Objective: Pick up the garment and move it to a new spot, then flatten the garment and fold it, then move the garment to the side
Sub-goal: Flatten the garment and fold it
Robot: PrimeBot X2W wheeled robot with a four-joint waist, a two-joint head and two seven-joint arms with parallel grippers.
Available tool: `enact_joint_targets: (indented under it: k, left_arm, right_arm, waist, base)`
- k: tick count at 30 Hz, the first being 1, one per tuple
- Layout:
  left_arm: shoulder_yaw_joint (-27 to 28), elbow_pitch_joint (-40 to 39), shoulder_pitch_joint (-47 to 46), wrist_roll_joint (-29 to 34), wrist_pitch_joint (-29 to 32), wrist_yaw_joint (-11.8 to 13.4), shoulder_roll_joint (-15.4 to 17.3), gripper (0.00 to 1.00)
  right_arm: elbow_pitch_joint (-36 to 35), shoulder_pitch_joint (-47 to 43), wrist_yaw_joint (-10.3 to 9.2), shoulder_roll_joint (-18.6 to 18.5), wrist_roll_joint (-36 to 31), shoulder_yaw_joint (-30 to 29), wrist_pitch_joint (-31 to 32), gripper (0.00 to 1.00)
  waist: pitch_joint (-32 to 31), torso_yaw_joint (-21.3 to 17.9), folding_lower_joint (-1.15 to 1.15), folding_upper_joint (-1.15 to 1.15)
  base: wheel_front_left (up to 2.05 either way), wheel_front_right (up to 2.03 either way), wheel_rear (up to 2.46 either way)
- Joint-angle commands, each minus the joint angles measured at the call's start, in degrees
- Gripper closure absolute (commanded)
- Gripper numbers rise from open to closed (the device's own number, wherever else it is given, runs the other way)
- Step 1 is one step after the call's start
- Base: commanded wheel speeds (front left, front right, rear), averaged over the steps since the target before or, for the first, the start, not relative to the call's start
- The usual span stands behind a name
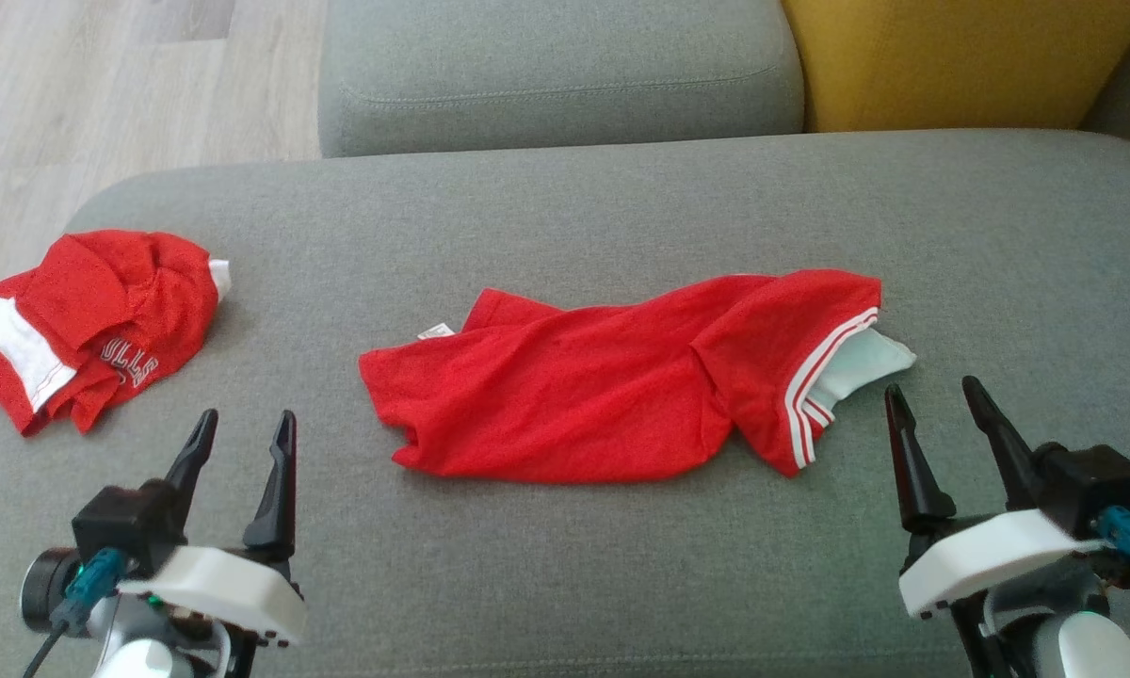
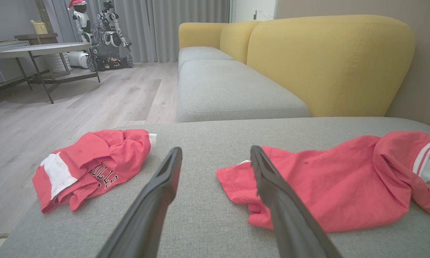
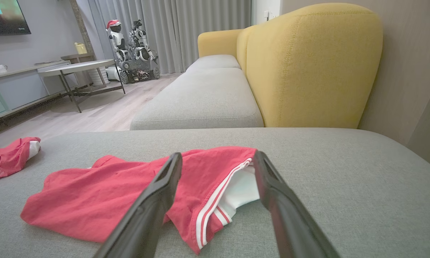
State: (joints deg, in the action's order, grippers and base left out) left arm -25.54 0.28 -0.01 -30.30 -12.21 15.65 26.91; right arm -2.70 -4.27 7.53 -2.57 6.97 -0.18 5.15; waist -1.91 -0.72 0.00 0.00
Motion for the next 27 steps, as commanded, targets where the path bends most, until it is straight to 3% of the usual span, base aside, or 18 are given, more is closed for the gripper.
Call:
enact_joint_targets:
  k: [1,13,24,27]
  left_arm:
    - [2.4,-1.9,-2.7,0.5,-0.1,0.4,2.0,0.00]
    - [2.2,-2.2,-3.0,0.4,0.3,0.9,1.9,0.00]
    - [2.2,-0.4,-4.1,-0.4,0.1,0.3,1.5,0.00]
    - [1.1,0.6,-7.7,-0.6,1.4,-0.8,0.5,0.00]
  right_arm:
    - [-2.2,1.3,-0.04,-0.4,-0.3,1.3,0.1,0.00]
    - [-2.2,1.6,-0.04,-0.4,-0.1,1.4,-0.2,0.00]
    - [-2.2,1.8,-0.04,-0.4,0.0,1.1,-0.2,0.00]
    - [-2.7,2.3,-0.04,-0.3,0.0,1.2,0.0,0.00]
  waist:
    - [0.1,0.0,0.00,0.00]
    - [0.4,-0.1,0.00,0.00]
    - [0.6,0.2,0.00,0.00]
    - [1.7,0.3,0.00,0.00]
  base:
    - [0.00,0.00,0.00]
    - [0.00,0.00,0.00]
    - [0.00,0.00,0.00]
    - [0.00,0.00,0.00]
